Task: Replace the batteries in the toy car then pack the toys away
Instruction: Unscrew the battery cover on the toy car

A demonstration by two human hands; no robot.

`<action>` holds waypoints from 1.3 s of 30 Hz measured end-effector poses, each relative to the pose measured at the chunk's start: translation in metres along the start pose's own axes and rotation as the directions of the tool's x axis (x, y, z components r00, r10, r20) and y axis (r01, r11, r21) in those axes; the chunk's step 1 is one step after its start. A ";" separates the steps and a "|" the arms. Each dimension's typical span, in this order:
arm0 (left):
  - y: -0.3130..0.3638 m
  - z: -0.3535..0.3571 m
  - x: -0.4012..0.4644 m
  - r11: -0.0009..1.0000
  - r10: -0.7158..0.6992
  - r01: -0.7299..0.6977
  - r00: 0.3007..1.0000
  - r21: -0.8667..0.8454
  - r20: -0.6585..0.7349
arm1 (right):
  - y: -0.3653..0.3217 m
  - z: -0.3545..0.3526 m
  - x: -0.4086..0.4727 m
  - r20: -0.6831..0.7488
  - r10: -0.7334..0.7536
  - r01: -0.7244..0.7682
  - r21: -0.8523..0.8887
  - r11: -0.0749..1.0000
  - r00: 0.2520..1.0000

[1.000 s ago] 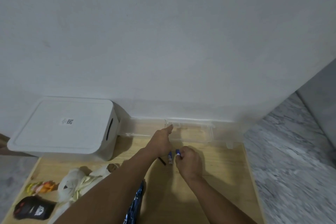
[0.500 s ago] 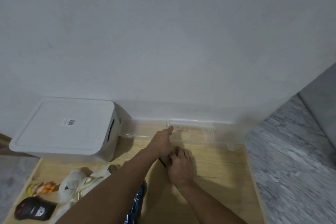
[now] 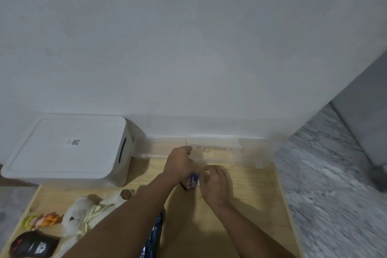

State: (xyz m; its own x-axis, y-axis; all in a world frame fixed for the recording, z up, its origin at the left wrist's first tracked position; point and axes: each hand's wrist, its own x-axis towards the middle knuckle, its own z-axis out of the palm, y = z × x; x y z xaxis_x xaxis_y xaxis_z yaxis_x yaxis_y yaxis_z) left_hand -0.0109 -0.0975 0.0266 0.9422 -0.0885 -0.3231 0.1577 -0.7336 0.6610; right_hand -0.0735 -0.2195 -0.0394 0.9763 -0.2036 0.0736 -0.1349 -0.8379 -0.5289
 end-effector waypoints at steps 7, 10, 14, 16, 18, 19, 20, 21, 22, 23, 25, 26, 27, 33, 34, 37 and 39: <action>-0.002 0.005 -0.006 0.952 0.178 -0.129 0.971 0.277 -0.162 | 0.022 -0.031 0.021 -0.224 0.088 -0.064 0.111 0.992 0.971; -0.007 0.008 -0.009 0.855 0.268 -0.220 0.963 0.469 -0.036 | 0.023 -0.038 0.026 -0.158 0.073 -0.070 0.024 0.997 0.985; -0.014 0.009 -0.014 0.776 0.152 -0.251 0.965 0.579 0.214 | 0.028 -0.039 0.026 -0.034 0.029 -0.034 -0.169 0.985 0.999; -0.020 0.009 -0.015 0.785 0.129 -0.262 0.955 0.562 0.266 | 0.027 -0.037 0.023 0.015 0.047 -0.041 -0.255 0.966 0.999; -0.026 0.008 -0.016 0.802 0.132 -0.251 0.959 0.541 0.250 | 0.023 -0.037 0.021 0.016 0.054 -0.047 -0.300 0.953 0.998; -0.029 0.006 -0.016 0.812 0.127 -0.231 0.966 0.536 0.225 | 0.019 -0.037 0.020 0.023 0.050 -0.040 -0.325 0.945 0.998; -0.031 0.003 -0.016 0.821 0.115 -0.204 0.974 0.533 0.196 | 0.015 -0.038 0.020 0.062 0.042 -0.018 -0.352 0.936 0.997; -0.033 -0.001 -0.016 0.827 0.094 -0.173 0.981 0.535 0.171 | 0.010 -0.037 0.020 0.130 0.036 0.015 -0.369 0.929 0.991; -0.035 -0.005 -0.015 0.828 0.069 -0.143 0.986 0.542 0.154 | 0.005 -0.035 0.020 0.202 0.034 0.046 -0.375 0.926 0.979; -0.036 -0.010 -0.015 0.824 0.042 -0.117 0.989 0.555 0.145 | 0.000 -0.033 0.019 0.267 0.035 0.074 -0.386 0.920 0.963; -0.039 -0.018 -0.014 0.811 -0.001 -0.081 0.990 0.580 0.140 | -0.009 -0.027 0.017 0.335 0.035 0.113 -0.413 0.904 0.942; -0.040 -0.020 -0.013 0.808 -0.016 -0.073 0.989 0.585 0.147 | -0.013 -0.024 0.016 0.349 0.039 0.120 -0.421 0.899 0.936; -0.042 -0.022 -0.013 0.807 -0.026 -0.074 0.987 0.585 0.160 | -0.015 -0.020 0.015 0.359 0.046 0.121 -0.427 0.896 0.932; -0.056 -0.025 -0.006 0.824 0.012 -0.143 0.972 0.548 0.235 | -0.014 -0.010 0.017 0.348 0.013 0.119 -0.356 0.927 0.938; -0.059 -0.025 -0.005 0.831 0.021 -0.154 0.969 0.534 0.246 | -0.015 -0.010 0.018 0.355 0.010 0.121 -0.344 0.931 0.935; -0.068 -0.025 -0.002 0.844 0.048 -0.184 0.962 0.504 0.270 | -0.017 -0.011 0.023 0.386 0.017 0.132 -0.355 0.925 0.922; -0.073 -0.025 -0.001 0.840 0.063 -0.198 0.960 0.505 0.274 | -0.017 -0.011 0.026 0.401 0.013 0.143 -0.356 0.923 0.916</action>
State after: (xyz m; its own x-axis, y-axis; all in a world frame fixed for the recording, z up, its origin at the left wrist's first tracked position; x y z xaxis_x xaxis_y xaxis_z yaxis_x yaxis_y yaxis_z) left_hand -0.0162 -0.0266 -0.0042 0.8334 -0.3151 -0.4540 -0.2036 -0.9388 0.2779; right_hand -0.0480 -0.2155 -0.0194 0.9604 0.0058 -0.2784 -0.0452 -0.9833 -0.1763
